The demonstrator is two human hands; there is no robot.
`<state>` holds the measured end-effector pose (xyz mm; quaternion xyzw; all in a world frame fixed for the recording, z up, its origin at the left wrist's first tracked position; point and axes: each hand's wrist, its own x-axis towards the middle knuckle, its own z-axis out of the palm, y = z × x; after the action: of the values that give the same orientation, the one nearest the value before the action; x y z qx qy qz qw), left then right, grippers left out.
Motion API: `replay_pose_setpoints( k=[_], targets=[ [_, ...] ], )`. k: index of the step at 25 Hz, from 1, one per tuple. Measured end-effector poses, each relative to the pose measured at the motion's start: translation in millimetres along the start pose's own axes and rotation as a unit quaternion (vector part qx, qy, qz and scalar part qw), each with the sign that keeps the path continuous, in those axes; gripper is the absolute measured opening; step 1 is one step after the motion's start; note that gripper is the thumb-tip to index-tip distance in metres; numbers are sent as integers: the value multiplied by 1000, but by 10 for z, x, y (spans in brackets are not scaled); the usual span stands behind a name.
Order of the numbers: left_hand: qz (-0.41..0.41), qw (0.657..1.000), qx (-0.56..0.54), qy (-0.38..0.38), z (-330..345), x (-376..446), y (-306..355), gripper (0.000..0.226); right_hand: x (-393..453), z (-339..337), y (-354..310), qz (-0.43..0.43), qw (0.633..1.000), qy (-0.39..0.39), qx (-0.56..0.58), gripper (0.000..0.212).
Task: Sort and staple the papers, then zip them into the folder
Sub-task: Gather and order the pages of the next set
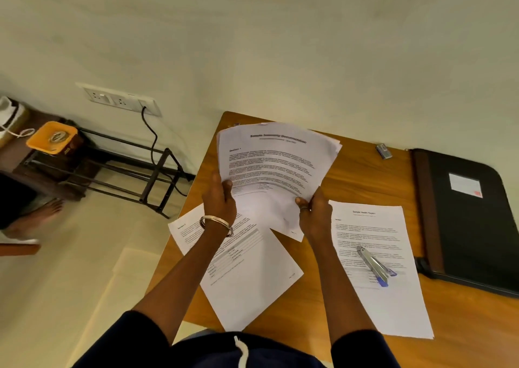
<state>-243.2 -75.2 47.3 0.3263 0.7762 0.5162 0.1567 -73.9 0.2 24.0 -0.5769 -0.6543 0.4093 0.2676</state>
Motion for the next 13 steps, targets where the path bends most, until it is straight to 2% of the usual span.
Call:
replay_pose_setpoints(
  k=[3, 8, 13],
  targets=[
    [-18, 1000, -5, 25, 84, -134, 80, 28, 16, -78, 120, -34, 997, 19, -64, 37],
    [-99, 994, 33, -24, 145, -532, -184, 15, -70, -60, 382, -54, 989, 3, -134, 41],
    [-103, 991, 70, -42, 161, -580, -152, 12, -58, -79, 381, -101, 981, 10, -167, 34]
  ],
)
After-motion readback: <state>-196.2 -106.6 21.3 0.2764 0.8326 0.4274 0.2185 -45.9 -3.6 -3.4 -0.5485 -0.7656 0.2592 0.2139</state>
